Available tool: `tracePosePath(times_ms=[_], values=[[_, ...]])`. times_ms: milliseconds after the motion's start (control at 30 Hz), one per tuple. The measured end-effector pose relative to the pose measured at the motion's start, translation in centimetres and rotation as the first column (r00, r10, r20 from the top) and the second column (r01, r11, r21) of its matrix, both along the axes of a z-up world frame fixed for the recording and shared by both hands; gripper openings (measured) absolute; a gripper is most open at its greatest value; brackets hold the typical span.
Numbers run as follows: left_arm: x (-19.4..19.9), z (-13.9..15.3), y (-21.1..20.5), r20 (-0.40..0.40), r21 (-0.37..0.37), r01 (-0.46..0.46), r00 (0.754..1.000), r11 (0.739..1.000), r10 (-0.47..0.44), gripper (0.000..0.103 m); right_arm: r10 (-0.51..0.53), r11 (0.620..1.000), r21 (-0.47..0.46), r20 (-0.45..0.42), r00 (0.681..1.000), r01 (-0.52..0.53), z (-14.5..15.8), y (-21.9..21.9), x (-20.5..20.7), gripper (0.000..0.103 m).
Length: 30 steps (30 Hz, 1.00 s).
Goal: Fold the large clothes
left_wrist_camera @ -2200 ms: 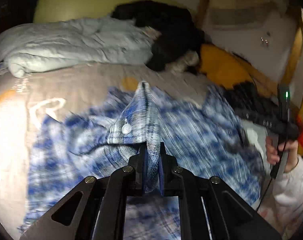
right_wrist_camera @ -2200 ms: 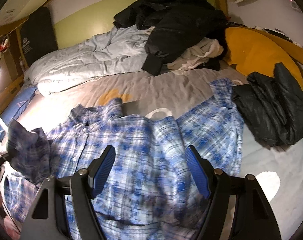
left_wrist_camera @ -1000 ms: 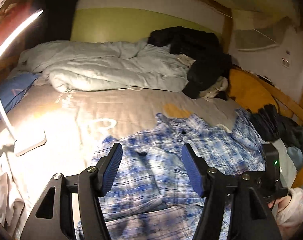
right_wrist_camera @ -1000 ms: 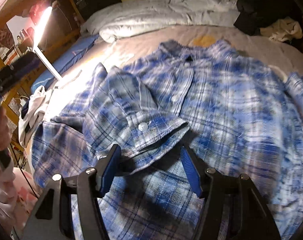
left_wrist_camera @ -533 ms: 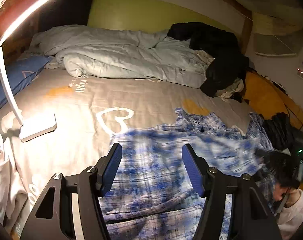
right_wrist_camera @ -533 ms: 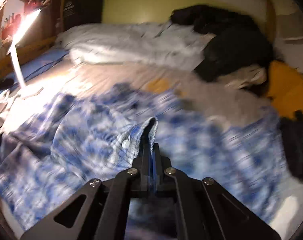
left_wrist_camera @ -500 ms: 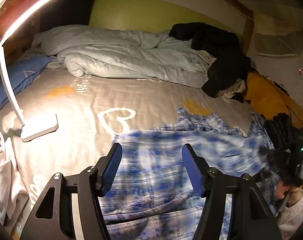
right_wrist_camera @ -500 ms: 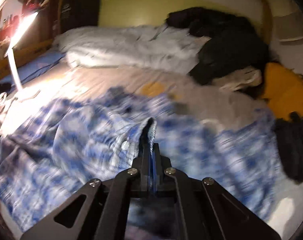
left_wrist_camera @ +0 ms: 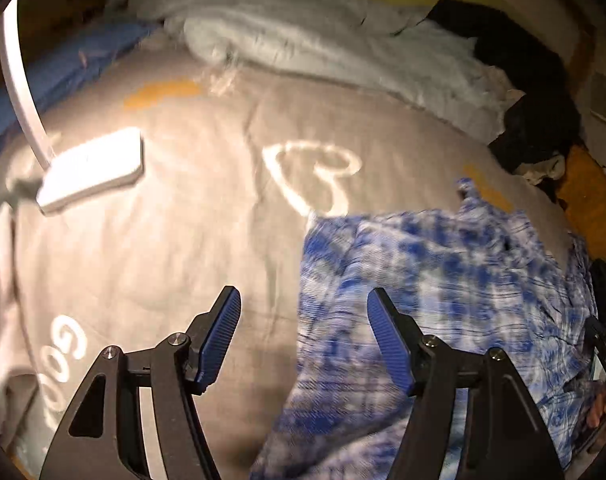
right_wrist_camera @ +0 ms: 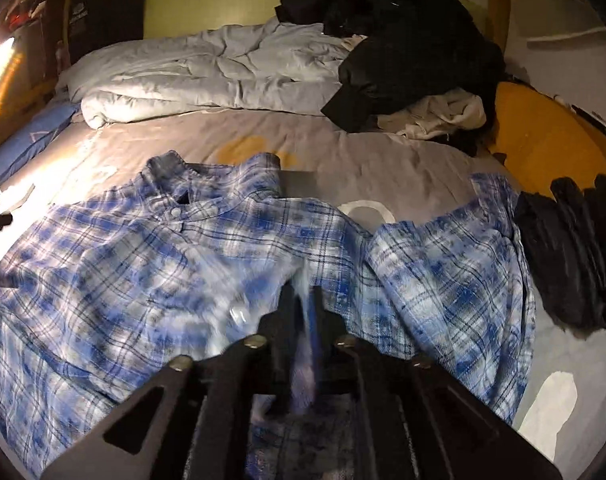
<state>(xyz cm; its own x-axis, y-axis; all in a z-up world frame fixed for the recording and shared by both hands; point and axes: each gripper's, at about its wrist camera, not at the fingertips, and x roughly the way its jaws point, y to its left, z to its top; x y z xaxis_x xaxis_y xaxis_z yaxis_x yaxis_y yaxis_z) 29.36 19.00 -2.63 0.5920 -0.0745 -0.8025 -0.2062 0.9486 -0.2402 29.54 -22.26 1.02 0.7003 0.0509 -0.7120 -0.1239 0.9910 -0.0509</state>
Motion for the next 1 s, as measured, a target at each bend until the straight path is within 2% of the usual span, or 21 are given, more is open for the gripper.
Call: tracePosePath(times_ms=[33,100,133,233,300,433,533,600,700,867,933,967,1000], values=[[0.4,-0.6,0.2,-0.019,-0.018,-0.003,1.000,1.000,0.002,0.065,-0.001,1.000,0.007,0.004,1.000,0.001,0.1,-0.1,-0.2,0.021],[0.7,-1.7,0.6,-0.053,-0.073,-0.010,0.999,0.997,0.006,0.065,-0.004,0.999,0.034,0.023,1.000,0.003,0.6,-0.5,-0.6,0.045],[0.8,-2.1,0.6,-0.058,-0.092,-0.011,0.998,0.996,0.005,0.064,-0.005,0.999,0.047,0.033,0.999,0.003,0.9,-0.6,-0.8,0.047],[1.1,-2.5,0.2,-0.060,-0.117,0.012,0.998,0.993,-0.019,0.062,0.001,0.998,0.058,0.043,0.999,-0.003,1.4,-0.7,-1.1,0.051],[0.9,-2.3,-0.6,-0.053,-0.108,0.037,0.998,0.993,-0.043,0.056,-0.003,0.999,0.051,0.048,0.999,0.001,1.4,-0.6,-1.2,0.052],[0.4,-0.8,-2.2,0.004,-0.067,0.077,0.997,0.995,-0.077,0.055,-0.010,0.998,0.055,0.030,0.999,0.008,1.0,-0.7,-1.0,0.052],[0.6,-0.3,-2.8,0.027,-0.118,0.138,0.990,0.983,-0.136,0.050,-0.011,0.997,0.076,0.016,1.000,0.010,0.8,-0.8,-0.8,0.052],[0.6,-0.4,-2.8,0.021,-0.134,0.129,0.992,0.983,-0.127,0.047,-0.010,0.997,0.078,0.013,1.000,0.009,0.8,-0.8,-0.8,0.052],[0.9,-0.6,-2.7,0.016,-0.105,0.117,0.993,0.988,-0.116,0.047,-0.002,0.998,0.069,0.017,1.000,0.001,0.8,-0.6,-1.0,0.052],[1.5,-1.9,-1.9,-0.018,-0.113,0.081,0.996,0.990,-0.084,0.045,0.003,0.998,0.069,0.019,1.000,-0.004,0.9,-0.5,-1.2,0.052],[1.4,-2.1,-1.9,-0.020,-0.121,0.102,0.994,0.987,-0.105,0.010,0.003,0.998,0.068,0.017,1.000,-0.004,0.9,-0.5,-1.3,0.052],[1.3,-2.0,-2.2,-0.020,-0.129,0.128,0.991,0.983,-0.132,0.002,0.003,0.998,0.068,0.015,1.000,-0.004,0.9,-0.5,-1.3,0.052],[1.1,-1.6,-2.6,-0.006,-0.120,0.148,0.989,0.982,-0.149,0.001,0.003,0.998,0.068,0.014,1.000,-0.004,0.9,-0.5,-1.3,0.052]])
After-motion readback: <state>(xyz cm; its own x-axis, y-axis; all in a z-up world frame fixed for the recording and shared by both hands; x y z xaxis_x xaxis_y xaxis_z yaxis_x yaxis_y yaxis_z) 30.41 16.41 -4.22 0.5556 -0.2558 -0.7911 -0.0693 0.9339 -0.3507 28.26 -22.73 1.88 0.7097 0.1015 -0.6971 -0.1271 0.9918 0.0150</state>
